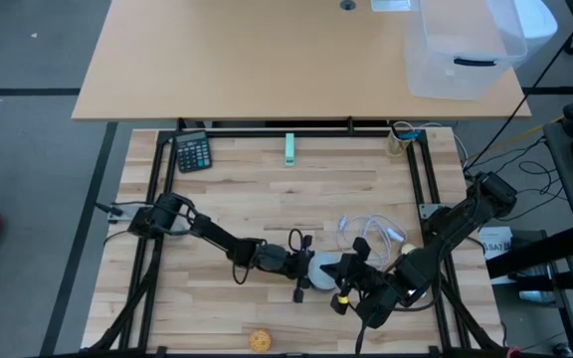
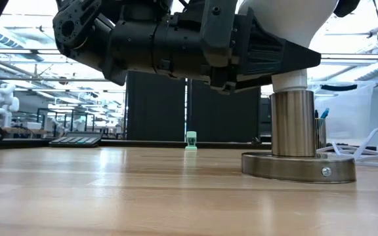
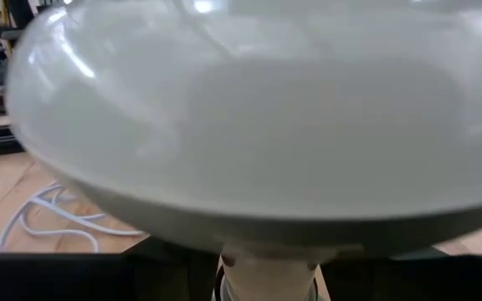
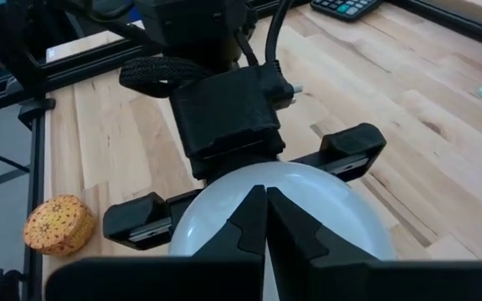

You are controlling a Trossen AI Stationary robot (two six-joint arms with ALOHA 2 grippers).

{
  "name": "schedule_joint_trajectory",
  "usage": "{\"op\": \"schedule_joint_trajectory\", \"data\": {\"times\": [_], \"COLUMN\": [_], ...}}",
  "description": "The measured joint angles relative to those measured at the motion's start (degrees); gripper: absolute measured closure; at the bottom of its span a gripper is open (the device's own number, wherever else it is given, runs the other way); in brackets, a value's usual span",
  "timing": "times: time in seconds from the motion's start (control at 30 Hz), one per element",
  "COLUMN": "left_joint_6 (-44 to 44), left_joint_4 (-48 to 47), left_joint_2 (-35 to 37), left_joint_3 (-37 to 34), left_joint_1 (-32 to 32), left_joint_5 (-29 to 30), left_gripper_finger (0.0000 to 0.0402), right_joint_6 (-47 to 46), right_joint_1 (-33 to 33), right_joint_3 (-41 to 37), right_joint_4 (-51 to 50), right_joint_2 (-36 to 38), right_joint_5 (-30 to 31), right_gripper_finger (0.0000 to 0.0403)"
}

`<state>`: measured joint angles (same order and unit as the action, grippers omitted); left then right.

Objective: Screw lightbulb
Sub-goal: Insert the white lightbulb into the silver lamp

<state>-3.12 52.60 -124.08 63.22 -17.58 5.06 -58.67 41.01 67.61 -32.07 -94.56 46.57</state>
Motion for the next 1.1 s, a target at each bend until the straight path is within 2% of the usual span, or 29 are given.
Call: {"op": "schedule_joint_trajectory", "data": {"times": [0.3,0.47,0.63,0.87,1.1], "left_joint_6": [0.7,0.7,1.3,2.1,3.0], "left_joint_4": [0.0,0.0,0.0,-3.0,-2.6], "left_joint_2": [-0.1,-0.2,-0.2,-0.3,-0.1], "left_joint_3": [0.0,-0.1,-0.1,-0.3,-0.4], "left_joint_1": [0.0,0.2,0.2,-0.3,-0.4], "left_joint_5": [0.5,0.2,1.2,4.4,4.5], "left_gripper_finger": [0.0233,0.0233,0.0230,0.0203,0.0191], "right_joint_6": [-6.5,-6.6,-4.1,-0.3,5.2], "right_joint_1": [1.0,1.2,1.4,1.4,1.5], "right_joint_3": [0.1,0.1,0.0,-0.1,-0.3], "right_joint_4": [-2.3,-1.9,-0.9,1.0,3.5], "right_joint_2": [0.2,0.2,0.1,0.0,-0.2], "right_joint_5": [-1.0,-0.8,0.1,0.8,1.4], "right_gripper_finger": [0.0403,0.0403,0.0403,0.0403,0.0403]}}
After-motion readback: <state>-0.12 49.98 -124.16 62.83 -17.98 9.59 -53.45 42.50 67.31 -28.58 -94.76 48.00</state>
